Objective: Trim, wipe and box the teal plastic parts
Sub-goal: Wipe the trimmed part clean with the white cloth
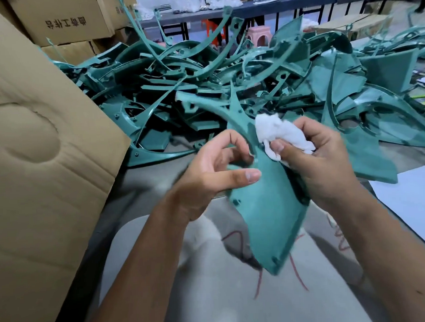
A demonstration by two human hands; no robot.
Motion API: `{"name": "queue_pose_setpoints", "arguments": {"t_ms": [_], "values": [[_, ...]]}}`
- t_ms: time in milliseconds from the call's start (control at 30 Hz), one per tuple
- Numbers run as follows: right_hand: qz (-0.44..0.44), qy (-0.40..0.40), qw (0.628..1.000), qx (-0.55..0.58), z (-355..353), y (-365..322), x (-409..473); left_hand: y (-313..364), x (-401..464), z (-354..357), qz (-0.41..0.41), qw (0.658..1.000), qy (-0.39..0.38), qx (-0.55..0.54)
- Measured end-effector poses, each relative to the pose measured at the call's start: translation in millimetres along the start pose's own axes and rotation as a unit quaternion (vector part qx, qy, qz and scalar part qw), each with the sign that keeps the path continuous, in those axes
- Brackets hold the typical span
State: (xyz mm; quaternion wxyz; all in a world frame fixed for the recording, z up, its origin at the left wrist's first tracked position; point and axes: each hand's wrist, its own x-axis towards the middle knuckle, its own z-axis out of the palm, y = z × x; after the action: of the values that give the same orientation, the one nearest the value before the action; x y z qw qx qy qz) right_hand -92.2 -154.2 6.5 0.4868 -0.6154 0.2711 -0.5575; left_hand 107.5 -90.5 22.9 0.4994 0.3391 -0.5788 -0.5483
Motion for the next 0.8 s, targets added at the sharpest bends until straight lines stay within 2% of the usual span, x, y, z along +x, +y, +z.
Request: {"name": "queue_pose_setpoints", "arguments": {"t_ms": [67,267,333,400,467,633,800], "values": [[0.009,-0.022,1.000,0.010,-2.6,-3.6,-0.9,3.4,-0.2,-2.8,-0.016,0.999,-0.032,-0.002],[-0.066,0.192,0.979,-0.009,1.8,2.3,1.3,3.1,2.7,0.2,0.012,0.998,0.000,-0.063],[-0.075,0.225,0.971,-0.019,0.9,5.6,1.6,-4.5,9.0,9.4,0.023,0.997,0.074,-0.001],[-0.077,0.228,0.970,-0.027,3.8,8.3,1.2,-15.5,14.5,19.5,0.042,0.982,0.171,0.064],[-0.070,0.219,0.973,-0.030,6.3,11.1,1.5,-25.1,17.5,26.7,0.059,0.971,0.225,0.060],[-0.026,0.138,0.989,-0.043,10.9,17.5,-0.1,-26.2,19.0,16.7,0.082,0.945,0.313,-0.043],[-0.004,0.097,0.992,-0.078,19.3,20.3,-4.1,-17.4,16.6,-2.7,0.145,0.920,0.357,-0.071]]}}
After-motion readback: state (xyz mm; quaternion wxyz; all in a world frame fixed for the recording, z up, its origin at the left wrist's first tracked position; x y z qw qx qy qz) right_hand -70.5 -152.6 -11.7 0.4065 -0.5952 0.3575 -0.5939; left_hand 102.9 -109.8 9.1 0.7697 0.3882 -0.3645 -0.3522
